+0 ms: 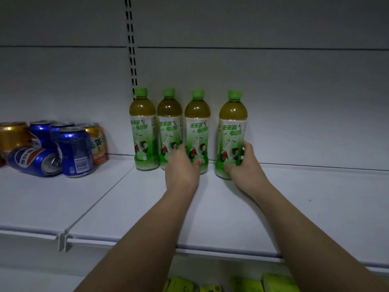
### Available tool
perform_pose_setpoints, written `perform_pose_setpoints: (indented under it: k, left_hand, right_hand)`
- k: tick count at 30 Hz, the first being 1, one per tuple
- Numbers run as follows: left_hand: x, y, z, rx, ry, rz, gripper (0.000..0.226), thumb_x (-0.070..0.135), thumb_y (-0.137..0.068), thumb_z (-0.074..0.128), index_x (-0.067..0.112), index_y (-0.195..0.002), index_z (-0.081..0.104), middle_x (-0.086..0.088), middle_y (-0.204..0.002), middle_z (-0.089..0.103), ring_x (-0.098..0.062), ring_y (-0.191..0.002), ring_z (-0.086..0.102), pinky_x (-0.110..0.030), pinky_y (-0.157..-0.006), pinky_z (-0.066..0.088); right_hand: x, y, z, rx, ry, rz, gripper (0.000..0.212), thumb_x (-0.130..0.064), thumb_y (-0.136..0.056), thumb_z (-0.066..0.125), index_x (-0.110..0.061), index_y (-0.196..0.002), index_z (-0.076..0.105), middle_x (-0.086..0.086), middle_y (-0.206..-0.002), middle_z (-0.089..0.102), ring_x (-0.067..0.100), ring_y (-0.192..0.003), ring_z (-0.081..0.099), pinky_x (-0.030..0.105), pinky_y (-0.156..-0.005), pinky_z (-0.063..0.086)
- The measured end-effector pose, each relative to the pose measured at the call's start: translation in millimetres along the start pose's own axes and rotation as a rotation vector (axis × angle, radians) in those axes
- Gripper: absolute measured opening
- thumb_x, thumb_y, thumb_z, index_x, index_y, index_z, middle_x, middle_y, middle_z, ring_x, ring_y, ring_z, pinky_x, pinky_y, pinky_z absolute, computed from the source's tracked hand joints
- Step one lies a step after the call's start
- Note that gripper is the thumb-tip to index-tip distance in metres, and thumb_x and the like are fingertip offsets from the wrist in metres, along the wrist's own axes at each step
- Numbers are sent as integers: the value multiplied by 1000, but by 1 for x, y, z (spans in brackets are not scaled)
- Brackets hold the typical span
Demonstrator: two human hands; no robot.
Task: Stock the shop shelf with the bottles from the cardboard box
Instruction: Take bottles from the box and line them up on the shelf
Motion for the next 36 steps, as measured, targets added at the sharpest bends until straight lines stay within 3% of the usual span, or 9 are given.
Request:
perform_pose_setpoints:
  k: [3,6,8,13,18,22,26,30,36]
  left_hand:
    - [-2,-1,-1,-7,37,0,53,25,-82,74,10,-129,55,-7,-123,64,-25,-115,58,-36,-97,46]
    - [-3,-1,-2,-14,64,8,51,23,-82,73,9,-128,56,-7,-124,64,-25,-117,58,-34,-98,45]
    - [-3,-2,-2,-13,64,15,51,23,-82,73,10,-128,56,-6,-125,63,-25,-117,57,-34,-99,44]
    - [-5,-3,1,-4,16,24,53,26,-82,73,9,-128,54,-8,-123,62,-25,-116,57,-36,-96,46]
    - [-4,-2,2,-7,21,34,50,24,-81,73,10,-124,51,-7,-120,62,-24,-113,57,-36,-95,48]
    - [2,4,-4,13,-46,57,57,26,-82,71,11,-129,42,-8,-126,55,-26,-118,53,-41,-99,48]
    - [10,20,-14,-99,-405,74,58,39,-87,60,13,-133,35,-10,-134,47,-29,-124,46,-44,-99,43]
    - [3,35,-29,-370,-563,8,59,48,-91,45,15,-139,34,-11,-146,39,-32,-135,34,-49,-104,34]
    - [21,60,-71,-389,-564,68,55,52,-90,44,19,-134,47,-5,-140,49,-30,-130,40,-50,-102,37]
  right_hand:
    - [0,2,0,-4,37,-12,68,-7,-80,72,-26,-135,36,-17,-103,53,10,-101,55,10,-72,41]
    - [-1,2,0,53,131,-44,69,-12,-81,74,-25,-139,38,-10,-111,57,14,-107,55,26,-92,48]
    - [-1,0,1,68,140,-51,68,-12,-82,74,-23,-138,39,-5,-119,59,13,-106,54,27,-95,45]
    - [-1,-1,2,73,115,-62,64,-8,-81,74,-22,-134,41,-13,-108,51,8,-98,52,19,-86,43]
    - [1,-3,2,76,94,-56,66,-8,-78,74,-23,-131,39,-24,-95,49,7,-93,54,3,-61,38]
    - [-1,3,1,95,141,-17,66,-6,-80,72,-16,-135,36,-3,-117,55,14,-104,55,18,-78,47]
    - [-13,17,-1,78,386,36,53,-15,-86,66,-9,-131,39,14,-127,54,31,-116,54,43,-95,49]
    - [-29,36,-9,-94,570,115,40,-34,-92,52,-12,-124,46,14,-125,59,34,-113,53,41,-90,47]
    - [-62,72,-23,-222,664,130,31,-38,-92,54,-12,-107,61,8,-110,67,27,-98,61,35,-81,49]
Point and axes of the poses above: each hand's wrist, its own y-axis away from the middle knuckle, its own z-axis out of the palm, x = y × z, the point moved 4 cm from there along -y, towards the middle knuckle
